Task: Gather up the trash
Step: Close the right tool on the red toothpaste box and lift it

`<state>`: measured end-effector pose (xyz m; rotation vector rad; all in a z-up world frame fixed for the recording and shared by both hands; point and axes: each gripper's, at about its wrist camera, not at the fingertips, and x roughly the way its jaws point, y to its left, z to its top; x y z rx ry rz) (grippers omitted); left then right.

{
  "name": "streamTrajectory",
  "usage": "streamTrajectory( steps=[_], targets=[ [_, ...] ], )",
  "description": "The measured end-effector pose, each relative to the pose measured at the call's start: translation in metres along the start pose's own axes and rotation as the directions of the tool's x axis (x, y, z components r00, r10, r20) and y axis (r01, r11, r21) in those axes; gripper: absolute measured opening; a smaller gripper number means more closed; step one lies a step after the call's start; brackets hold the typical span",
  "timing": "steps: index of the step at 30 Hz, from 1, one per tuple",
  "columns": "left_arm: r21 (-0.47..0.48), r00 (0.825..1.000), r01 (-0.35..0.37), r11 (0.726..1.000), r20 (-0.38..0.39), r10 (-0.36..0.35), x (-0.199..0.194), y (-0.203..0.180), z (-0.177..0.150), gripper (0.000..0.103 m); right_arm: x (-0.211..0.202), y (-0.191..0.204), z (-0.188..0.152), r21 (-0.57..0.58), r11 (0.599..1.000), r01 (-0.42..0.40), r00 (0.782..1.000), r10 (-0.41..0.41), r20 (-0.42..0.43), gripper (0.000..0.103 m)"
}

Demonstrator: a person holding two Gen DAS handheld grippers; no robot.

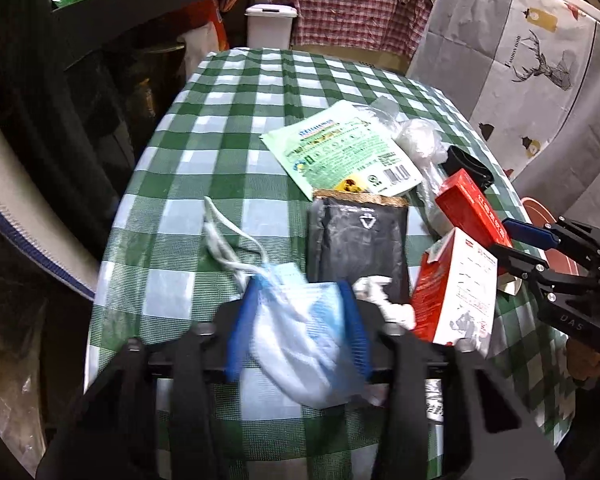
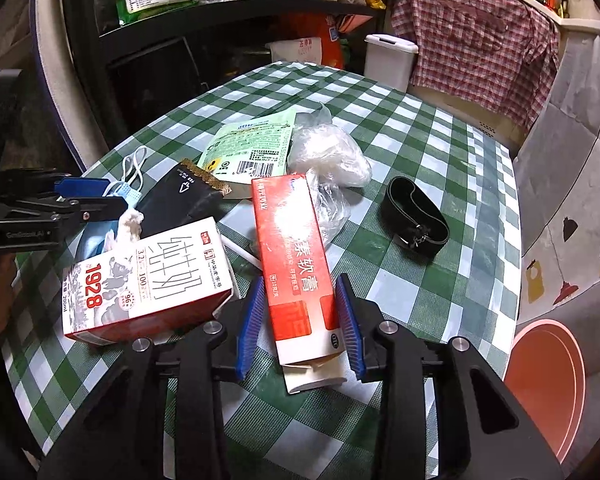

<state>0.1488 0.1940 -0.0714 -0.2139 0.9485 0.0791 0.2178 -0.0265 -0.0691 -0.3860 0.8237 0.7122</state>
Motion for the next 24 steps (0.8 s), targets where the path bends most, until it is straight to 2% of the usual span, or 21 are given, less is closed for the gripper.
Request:
streamTrajectory(
  steps=[1, 4, 7, 15, 24],
  targets=[
    [0.009, 1.000, -0.003, 1.000, 0.003, 0.003, -0.001, -0.003, 0.000, 0.029, -0.002, 0.000, 0.000, 0.001, 1.000, 0.000, 1.000, 0.000, 0.004, 0.036],
    [0.037, 1.000, -0.021, 0.999, 0.011, 0.021, -0.002, -0.007, 0.002, 0.012, -0.010, -0.003, 0.001, 0.013, 1.000, 0.005, 1.000, -0.006, 0.023, 0.036],
    [0.048, 0.999, -0.024, 0.999, 0.038, 0.022, -0.008, -0.010, 0.007, 0.008, -0.019, -0.007, 0.003, 0.035, 0.999, 0.011, 0.999, -0.012, 0.046, 0.036],
    [0.056, 0.991, -0.009, 0.998, 0.132, 0.001, -0.031, -0.017, 0.025, 0.007, -0.040, -0.016, 0.005, 0.085, 0.996, 0.028, 0.995, -0.036, 0.097, 0.036],
    [0.100, 0.978, 0.011, 0.995, 0.205, -0.031, -0.048, -0.038, 0.033, 0.007, -0.057, -0.024, 0.002, 0.110, 0.993, 0.049, 0.990, -0.062, 0.125, 0.036]
  ],
)
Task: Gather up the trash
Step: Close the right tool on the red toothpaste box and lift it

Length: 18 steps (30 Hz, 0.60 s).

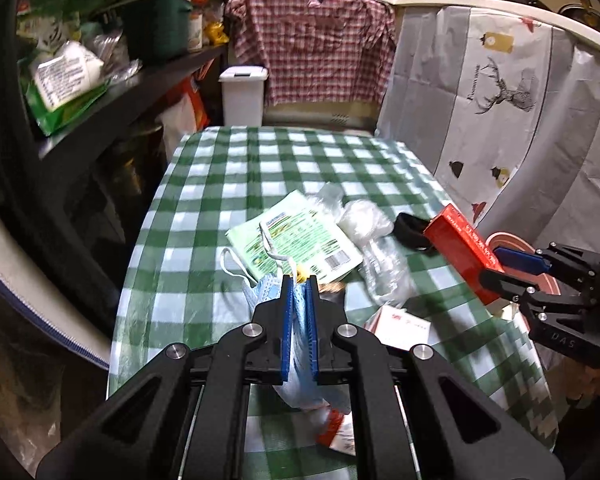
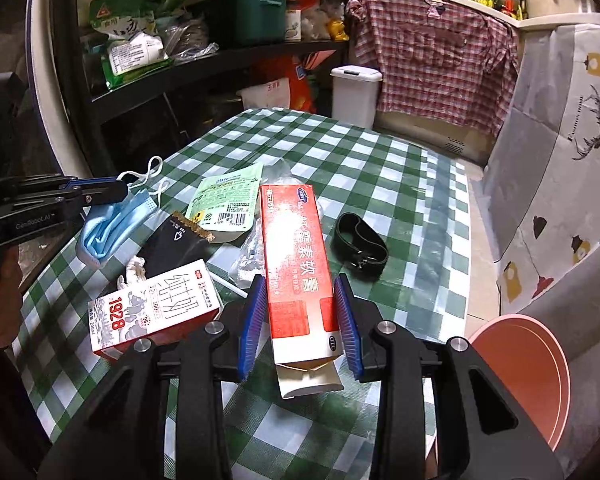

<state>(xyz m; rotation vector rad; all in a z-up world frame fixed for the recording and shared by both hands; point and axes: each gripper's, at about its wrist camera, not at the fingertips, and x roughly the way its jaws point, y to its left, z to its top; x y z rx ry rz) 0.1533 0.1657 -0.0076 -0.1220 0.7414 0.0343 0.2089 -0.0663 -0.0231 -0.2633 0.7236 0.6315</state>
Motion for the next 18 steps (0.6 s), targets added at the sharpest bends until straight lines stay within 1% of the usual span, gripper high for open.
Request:
streamTrajectory(
  steps=[9, 18],
  targets=[
    [0.018, 0.999, 0.028, 0.999, 0.036, -0.029, -0.005, -0.026, 0.008, 0.007, -0.024, -0.015, 0.002, 0.068, 0.997, 0.024, 0.998, -0.028, 0.054, 0.036],
    [0.038, 0.997, 0.052, 0.998, 0.056, -0.054, -0.005, -0.047, 0.015, 0.007, -0.042, -0.034, 0.001, 0.124, 0.991, 0.057, 0.994, -0.068, 0.086, 0.036]
  ],
)
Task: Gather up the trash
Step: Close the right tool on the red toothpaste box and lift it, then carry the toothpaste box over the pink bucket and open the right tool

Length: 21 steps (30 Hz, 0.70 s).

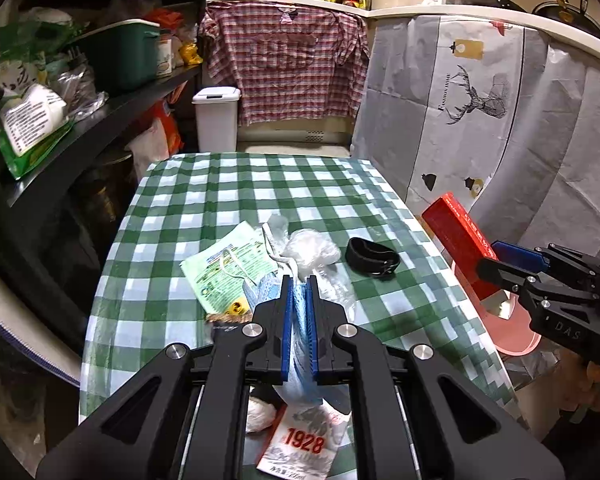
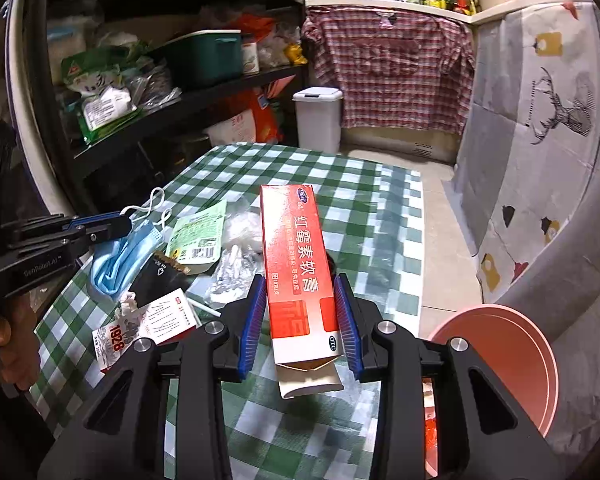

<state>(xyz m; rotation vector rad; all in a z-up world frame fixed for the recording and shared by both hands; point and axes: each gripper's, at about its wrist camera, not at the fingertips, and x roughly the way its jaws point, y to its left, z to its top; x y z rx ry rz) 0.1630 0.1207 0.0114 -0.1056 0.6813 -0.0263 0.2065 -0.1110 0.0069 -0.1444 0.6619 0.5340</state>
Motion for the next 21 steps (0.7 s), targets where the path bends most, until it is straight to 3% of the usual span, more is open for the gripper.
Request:
streamTrajectory(
  steps=[21],
  targets=[
    [0.039, 0.999, 0.049, 0.998, 0.013, -0.050, 0.011, -0.045, 0.012, 0.007, -0.024, -0.034, -0.005, 0.060, 0.996, 0.064, 0.997, -0.067, 0.035, 0.036]
  ],
)
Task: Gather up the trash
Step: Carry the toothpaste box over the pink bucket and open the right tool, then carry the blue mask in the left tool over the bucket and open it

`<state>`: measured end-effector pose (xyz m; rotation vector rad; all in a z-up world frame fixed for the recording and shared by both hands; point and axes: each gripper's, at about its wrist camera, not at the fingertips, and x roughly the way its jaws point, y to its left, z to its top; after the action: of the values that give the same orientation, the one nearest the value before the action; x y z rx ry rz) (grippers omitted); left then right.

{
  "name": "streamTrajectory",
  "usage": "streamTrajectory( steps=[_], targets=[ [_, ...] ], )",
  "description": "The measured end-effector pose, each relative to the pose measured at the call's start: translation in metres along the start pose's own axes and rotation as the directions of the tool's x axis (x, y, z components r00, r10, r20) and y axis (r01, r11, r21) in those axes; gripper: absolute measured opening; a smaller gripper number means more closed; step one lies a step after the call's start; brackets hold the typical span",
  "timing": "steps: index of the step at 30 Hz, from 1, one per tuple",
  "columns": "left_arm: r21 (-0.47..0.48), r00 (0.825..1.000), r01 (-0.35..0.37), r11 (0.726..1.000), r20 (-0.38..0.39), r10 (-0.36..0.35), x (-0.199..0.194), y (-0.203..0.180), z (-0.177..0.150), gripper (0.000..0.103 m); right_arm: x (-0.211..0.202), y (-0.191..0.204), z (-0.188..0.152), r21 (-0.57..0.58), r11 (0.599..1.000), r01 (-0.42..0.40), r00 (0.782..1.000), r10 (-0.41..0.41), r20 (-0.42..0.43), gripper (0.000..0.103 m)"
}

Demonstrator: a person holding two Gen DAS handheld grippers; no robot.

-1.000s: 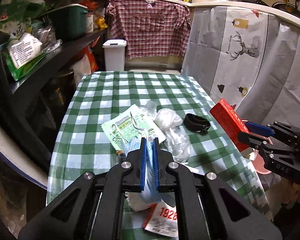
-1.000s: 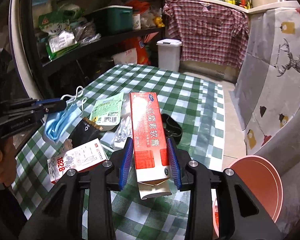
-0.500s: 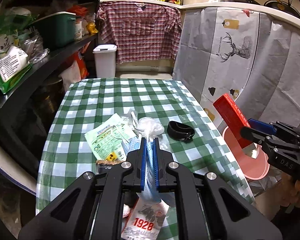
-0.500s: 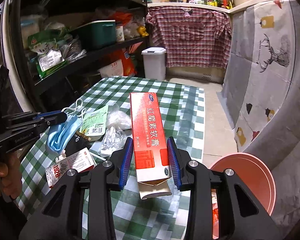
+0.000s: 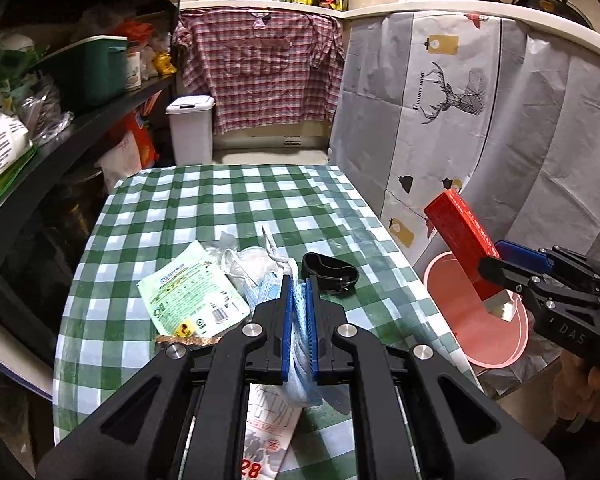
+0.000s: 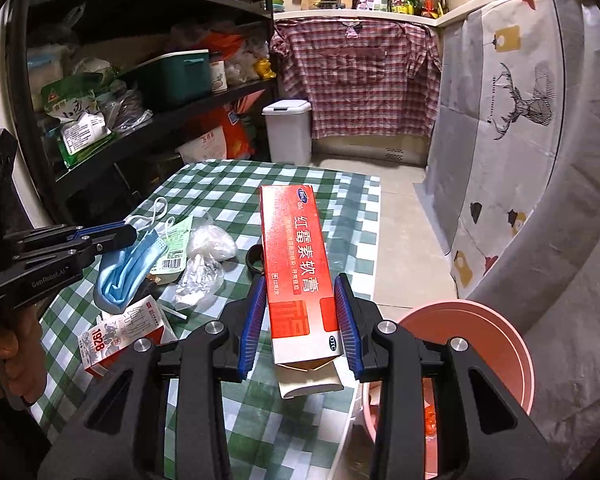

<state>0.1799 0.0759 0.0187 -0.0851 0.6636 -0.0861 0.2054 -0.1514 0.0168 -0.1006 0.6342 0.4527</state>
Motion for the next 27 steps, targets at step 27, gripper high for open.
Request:
streamTrajectory(
  steps=[27],
  targets=[
    [0.004, 0.999, 0.040, 0.999, 0.003, -0.040, 0.010, -0.031, 0.010, 0.007, -0.010, -0.040, -0.007, 0.085, 0.995, 0.044, 0.999, -0.042, -0.022, 0.013]
  ],
)
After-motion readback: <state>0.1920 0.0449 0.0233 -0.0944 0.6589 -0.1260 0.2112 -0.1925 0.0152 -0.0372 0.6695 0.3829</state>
